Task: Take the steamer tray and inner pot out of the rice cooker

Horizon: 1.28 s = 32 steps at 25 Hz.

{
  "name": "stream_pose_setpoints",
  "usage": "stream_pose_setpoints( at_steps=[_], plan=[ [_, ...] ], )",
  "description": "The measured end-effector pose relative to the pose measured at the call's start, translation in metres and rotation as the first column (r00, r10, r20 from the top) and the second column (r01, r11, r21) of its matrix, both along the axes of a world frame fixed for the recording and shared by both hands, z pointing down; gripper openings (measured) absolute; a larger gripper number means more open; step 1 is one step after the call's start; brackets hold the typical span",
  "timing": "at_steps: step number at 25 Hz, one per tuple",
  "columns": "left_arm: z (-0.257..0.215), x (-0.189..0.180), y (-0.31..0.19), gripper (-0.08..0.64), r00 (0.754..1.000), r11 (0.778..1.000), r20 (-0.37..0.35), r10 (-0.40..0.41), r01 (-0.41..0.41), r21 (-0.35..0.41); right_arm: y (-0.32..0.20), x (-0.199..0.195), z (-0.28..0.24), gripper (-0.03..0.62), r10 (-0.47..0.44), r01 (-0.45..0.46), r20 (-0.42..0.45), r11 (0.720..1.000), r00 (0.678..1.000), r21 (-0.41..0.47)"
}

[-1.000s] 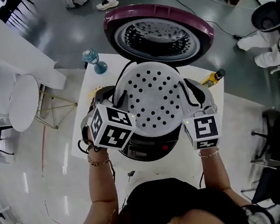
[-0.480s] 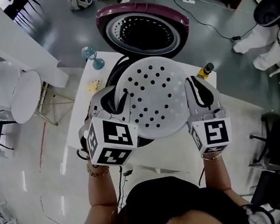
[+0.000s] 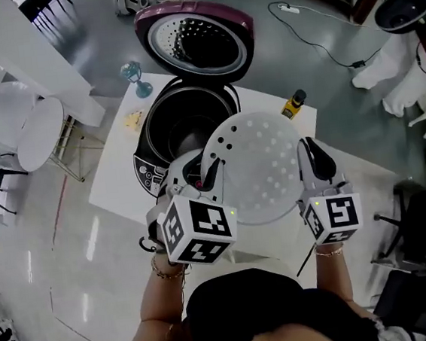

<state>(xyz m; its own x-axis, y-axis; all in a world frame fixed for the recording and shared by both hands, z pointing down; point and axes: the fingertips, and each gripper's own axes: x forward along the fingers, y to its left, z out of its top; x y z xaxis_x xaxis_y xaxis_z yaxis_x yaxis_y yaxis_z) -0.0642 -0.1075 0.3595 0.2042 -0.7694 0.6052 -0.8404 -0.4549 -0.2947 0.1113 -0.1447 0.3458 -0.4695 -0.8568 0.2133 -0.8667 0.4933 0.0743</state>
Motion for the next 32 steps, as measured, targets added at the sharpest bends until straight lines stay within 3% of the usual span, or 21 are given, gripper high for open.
stream_pose_setpoints(
  at_steps=[5,14,17,21,26,32],
  plan=[
    [0.035,0.053,0.014,0.112,0.997,0.999,0.068,0.028,-0.026,-0.041,0.021,0.054,0.028,0.041,0.022,-0.021,0.014,0.999,1.000,-0.047],
    [0.098,0.116,0.007,0.112,0.998,0.991,0.028,0.052,-0.048,-0.127,0.017,0.118,0.087,0.041,0.064,-0.068,-0.038,0.990,0.997,-0.122],
    [0.122,0.124,-0.008,0.109,0.998,0.991,0.040,0.043,-0.038,-0.127,0.007,0.127,0.108,0.040,0.063,-0.066,-0.034,0.990,0.997,-0.126],
    [0.172,0.133,-0.024,0.103,1.000,0.982,0.015,0.024,-0.020,-0.189,-0.009,0.136,0.143,0.038,0.063,-0.068,-0.035,0.983,0.997,-0.171],
    [0.215,0.134,-0.043,0.094,1.000,0.956,-0.024,-0.020,0.012,-0.294,-0.031,0.137,0.180,0.038,0.044,-0.053,-0.045,0.973,0.998,-0.224],
    [0.258,0.130,-0.071,0.089,0.996,0.930,-0.032,-0.078,0.062,-0.363,-0.066,0.131,0.219,0.037,0.003,-0.004,-0.003,0.954,1.000,-0.301]
  ],
)
